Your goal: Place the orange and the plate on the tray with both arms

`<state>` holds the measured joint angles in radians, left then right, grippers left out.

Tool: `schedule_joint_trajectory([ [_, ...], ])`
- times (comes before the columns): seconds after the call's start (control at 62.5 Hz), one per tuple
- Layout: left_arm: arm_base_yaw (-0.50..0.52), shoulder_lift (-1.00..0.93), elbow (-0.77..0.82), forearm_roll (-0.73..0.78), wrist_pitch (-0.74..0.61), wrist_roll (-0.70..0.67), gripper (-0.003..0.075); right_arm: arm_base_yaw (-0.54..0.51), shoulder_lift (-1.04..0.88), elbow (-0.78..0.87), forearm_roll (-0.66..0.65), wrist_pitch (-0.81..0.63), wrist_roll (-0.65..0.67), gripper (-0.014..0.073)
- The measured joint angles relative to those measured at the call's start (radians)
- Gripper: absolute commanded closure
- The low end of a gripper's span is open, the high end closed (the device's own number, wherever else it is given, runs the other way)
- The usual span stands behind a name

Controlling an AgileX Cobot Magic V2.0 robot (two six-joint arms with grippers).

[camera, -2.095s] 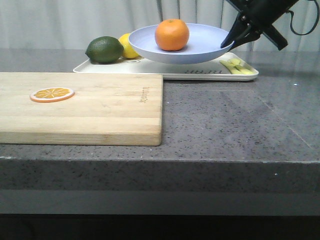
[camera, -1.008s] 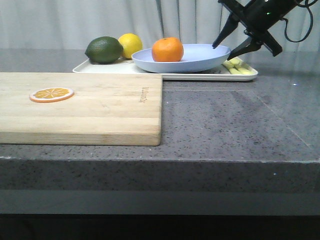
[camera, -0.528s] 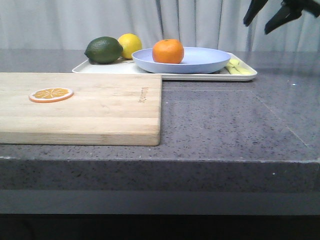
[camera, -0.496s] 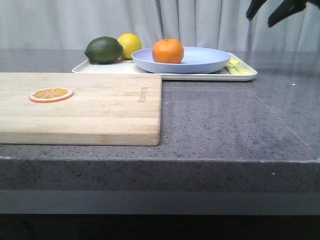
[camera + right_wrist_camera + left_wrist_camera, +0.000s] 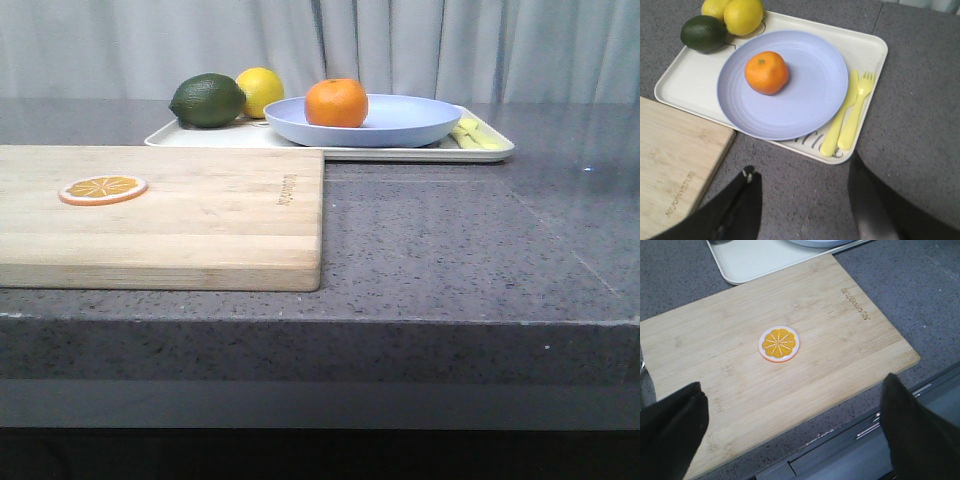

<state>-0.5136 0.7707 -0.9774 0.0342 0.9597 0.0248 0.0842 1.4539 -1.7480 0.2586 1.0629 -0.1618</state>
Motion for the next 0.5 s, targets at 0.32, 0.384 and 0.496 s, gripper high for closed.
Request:
schedule_joint_trajectory([
  [0.32, 0.0, 0.0, 0.0, 0.0, 0.006, 0.0, 0.0047, 0.0, -0.378, 0.436, -0.079, -0.082, -0.002, 0.0178],
  [0.384, 0.0, 0.0, 0.0, 0.0, 0.006, 0.0, 0.0047, 0.0, -0.455, 0.505, -0.098, -0.082, -0.002, 0.0178],
  [0.496, 0.0, 0.0, 0.0, 0.0, 0.008, 0.0, 0.0047, 0.0, -0.569, 0.601, -0.122, -0.082, 0.021, 0.0178],
])
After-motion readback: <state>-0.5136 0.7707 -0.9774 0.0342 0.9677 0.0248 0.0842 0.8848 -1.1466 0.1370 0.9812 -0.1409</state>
